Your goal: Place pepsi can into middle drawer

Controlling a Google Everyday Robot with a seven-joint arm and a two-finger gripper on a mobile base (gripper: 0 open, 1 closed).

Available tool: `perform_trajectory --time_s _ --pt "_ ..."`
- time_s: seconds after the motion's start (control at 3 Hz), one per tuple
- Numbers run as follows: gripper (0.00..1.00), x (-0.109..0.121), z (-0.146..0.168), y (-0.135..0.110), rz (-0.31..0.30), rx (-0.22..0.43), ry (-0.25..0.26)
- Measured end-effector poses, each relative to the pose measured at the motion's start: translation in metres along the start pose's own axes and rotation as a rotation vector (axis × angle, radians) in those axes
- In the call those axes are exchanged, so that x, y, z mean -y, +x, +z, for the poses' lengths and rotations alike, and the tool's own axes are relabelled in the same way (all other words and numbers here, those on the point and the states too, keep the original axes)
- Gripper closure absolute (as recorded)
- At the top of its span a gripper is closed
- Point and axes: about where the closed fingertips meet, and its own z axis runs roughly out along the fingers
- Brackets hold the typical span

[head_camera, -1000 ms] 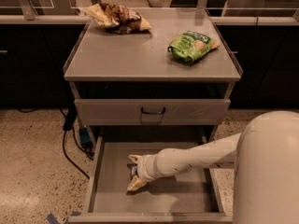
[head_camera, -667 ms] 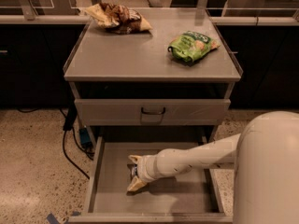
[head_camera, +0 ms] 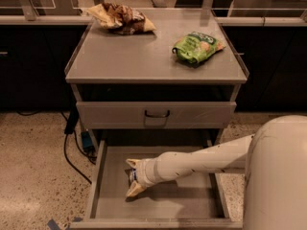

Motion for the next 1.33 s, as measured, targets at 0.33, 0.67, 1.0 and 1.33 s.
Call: perform_trajectory --time_s 0.33,0.67,1.0,1.33 --pt "1.0 -0.003 0.016 0.008 -0.013 -0.001 -0.009" --pt "1.0 -0.006 0.035 0.034 -0.002 -0.026 -0.026" --pt "1.0 -0.01 0.045 0.049 0.011 -0.035 -0.034" --pt "1.0 -0.014 0.056 0.06 0.029 -0.026 -0.05"
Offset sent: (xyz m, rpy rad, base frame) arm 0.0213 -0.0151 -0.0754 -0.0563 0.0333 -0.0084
